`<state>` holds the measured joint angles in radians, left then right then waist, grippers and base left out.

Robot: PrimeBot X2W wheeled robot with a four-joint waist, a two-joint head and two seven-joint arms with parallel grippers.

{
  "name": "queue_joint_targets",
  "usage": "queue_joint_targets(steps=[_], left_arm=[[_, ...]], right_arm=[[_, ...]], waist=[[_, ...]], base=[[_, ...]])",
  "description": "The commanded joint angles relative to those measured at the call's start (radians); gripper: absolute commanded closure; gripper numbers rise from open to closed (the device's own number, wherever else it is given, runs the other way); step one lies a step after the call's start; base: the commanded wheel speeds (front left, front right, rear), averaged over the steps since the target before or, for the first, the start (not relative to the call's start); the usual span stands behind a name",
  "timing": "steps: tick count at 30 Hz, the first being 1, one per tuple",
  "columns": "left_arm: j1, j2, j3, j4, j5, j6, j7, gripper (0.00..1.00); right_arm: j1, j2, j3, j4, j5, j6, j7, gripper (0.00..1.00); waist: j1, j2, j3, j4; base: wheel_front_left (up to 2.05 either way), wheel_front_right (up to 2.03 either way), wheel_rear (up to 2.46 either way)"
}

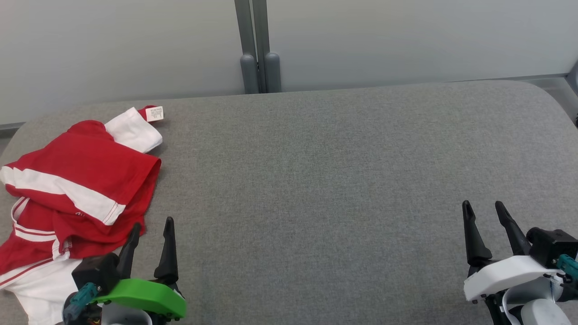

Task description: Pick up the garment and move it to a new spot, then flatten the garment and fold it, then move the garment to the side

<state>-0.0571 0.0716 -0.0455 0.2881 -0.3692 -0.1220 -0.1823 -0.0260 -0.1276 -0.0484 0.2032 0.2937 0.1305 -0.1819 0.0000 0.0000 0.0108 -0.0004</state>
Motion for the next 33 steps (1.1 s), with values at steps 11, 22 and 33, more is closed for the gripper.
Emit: queue_joint_targets(steps=[11, 22, 33], left_arm=[[0.012, 0.009, 0.014, -0.009, 0.119, 0.002, -0.031, 0.00], [0.011, 0.002, 0.030, 0.016, 0.198, -0.001, -0.053, 0.00], [0.010, -0.004, 0.048, 0.030, 0.265, -0.004, -0.074, 0.00]], right_arm=[[0.013, -0.007, -0.004, -0.014, -0.104, 0.000, -0.032, 0.00], [0.023, -0.007, -0.019, -0.030, -0.141, 0.000, -0.053, 0.00], [0.033, -0.008, -0.025, -0.022, -0.203, 0.000, -0.073, 0.00]], waist=[[0.0000, 0.0000, -0.004, 0.001], [0.0000, 0.0000, -0.003, 0.002], [0.0000, 0.0000, 0.000, -0.001]], base=[[0.00, 0.00, 0.00], [0.00, 0.00, 0.00], [0.00, 0.00, 0.00]])
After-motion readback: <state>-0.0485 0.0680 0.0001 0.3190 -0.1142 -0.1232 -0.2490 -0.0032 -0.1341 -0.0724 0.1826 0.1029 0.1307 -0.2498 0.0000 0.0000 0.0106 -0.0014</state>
